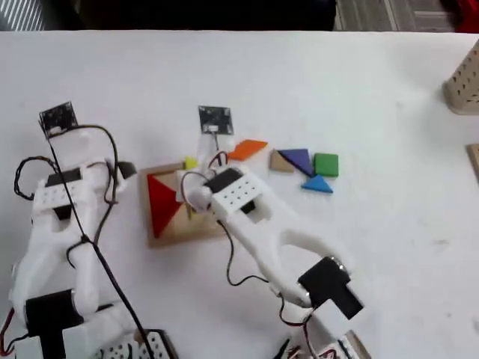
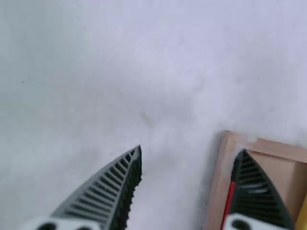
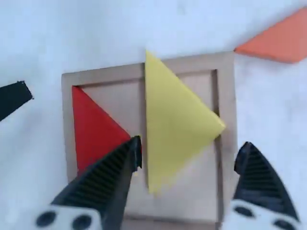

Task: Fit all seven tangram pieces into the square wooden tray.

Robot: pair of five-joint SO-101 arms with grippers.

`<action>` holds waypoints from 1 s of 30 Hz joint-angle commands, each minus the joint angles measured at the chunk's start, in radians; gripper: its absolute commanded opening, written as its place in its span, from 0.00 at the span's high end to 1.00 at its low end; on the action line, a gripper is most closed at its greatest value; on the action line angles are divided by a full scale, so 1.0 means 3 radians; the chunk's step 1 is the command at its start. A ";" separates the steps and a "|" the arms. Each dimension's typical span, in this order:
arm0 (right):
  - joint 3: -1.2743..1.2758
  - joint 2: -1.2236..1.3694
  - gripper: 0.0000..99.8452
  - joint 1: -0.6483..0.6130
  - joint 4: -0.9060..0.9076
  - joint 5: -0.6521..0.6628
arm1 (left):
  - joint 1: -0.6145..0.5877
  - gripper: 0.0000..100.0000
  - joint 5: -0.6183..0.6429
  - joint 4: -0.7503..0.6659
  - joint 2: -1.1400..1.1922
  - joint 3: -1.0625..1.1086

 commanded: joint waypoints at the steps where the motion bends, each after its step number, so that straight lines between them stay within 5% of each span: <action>1: -0.0210 -0.0407 0.69 0.0340 0.0386 -0.0020 | 0.0038 0.70 0.0031 -0.0072 0.0003 -0.0056; 6: -0.0179 -0.0867 0.74 0.0713 0.0913 0.0634 | 0.0192 0.73 0.0051 0.0020 -0.0049 -0.0077; 11: 0.0159 -0.0939 0.98 0.1025 0.0872 0.0946 | 0.0580 0.98 0.0031 0.0199 -0.0448 0.0020; 18: 0.0425 -0.0887 0.98 0.1634 0.0785 0.1125 | 0.1353 0.98 0.0087 0.0225 -0.0821 0.0179; 24: 0.0731 -0.0892 0.98 0.1900 0.0708 0.1156 | 0.2268 0.98 0.0869 0.0066 -0.0606 0.0092; 30: 0.0772 -0.0892 0.98 0.1895 0.0698 0.1309 | 0.2192 0.98 0.1632 -0.0578 0.0228 -0.0240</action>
